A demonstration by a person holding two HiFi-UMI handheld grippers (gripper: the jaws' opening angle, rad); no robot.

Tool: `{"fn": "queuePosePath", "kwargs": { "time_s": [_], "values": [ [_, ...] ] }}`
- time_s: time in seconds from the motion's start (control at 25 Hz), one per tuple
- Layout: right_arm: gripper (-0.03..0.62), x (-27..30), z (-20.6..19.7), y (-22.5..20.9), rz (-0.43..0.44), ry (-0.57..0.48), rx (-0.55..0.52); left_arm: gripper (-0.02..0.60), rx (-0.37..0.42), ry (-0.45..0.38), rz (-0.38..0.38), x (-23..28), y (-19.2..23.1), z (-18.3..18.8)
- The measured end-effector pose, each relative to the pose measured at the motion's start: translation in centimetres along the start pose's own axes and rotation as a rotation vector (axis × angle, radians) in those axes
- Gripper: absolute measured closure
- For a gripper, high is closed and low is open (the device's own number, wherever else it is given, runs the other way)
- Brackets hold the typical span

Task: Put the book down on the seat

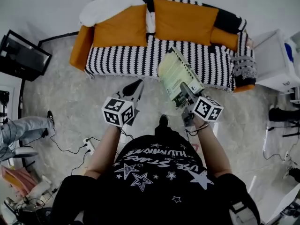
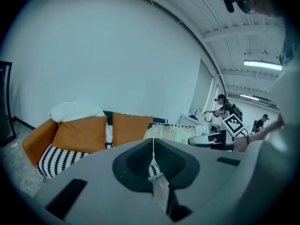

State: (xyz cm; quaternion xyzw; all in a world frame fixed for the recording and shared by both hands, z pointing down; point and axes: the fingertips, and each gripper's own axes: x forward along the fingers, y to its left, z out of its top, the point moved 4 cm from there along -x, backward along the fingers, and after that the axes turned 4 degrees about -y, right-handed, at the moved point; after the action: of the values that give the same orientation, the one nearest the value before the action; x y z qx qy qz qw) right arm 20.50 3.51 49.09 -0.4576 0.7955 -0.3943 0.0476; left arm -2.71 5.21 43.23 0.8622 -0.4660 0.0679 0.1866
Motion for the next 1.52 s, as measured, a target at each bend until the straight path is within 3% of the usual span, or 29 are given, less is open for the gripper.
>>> {"fn": "queuePosePath", "kwargs": {
  "time_s": [0.48,0.88,1.2,1.52],
  "values": [
    [0.419,5.0,3.2,-3.1,0.055,0.072,-0.008,0.566,-0.014,-0.041,0.125,3.0,2.1,2.0],
    [0.419,5.6,3.4,-4.0,0.048,0.084,0.032,0.567,-0.027,-0.024,0.163,3.1,2.2,1.7],
    [0.419,7.2,3.5,-4.3,0.006,0.087,0.032,0.567,-0.038,-0.009,0.136,4.3,4.6,1.2],
    [0.419,12.0,5.3,-4.3,-0.040,0.093,0.017,0.566,-0.051,-0.006,0.095,8.1,9.9,2.9]
  ]
}}
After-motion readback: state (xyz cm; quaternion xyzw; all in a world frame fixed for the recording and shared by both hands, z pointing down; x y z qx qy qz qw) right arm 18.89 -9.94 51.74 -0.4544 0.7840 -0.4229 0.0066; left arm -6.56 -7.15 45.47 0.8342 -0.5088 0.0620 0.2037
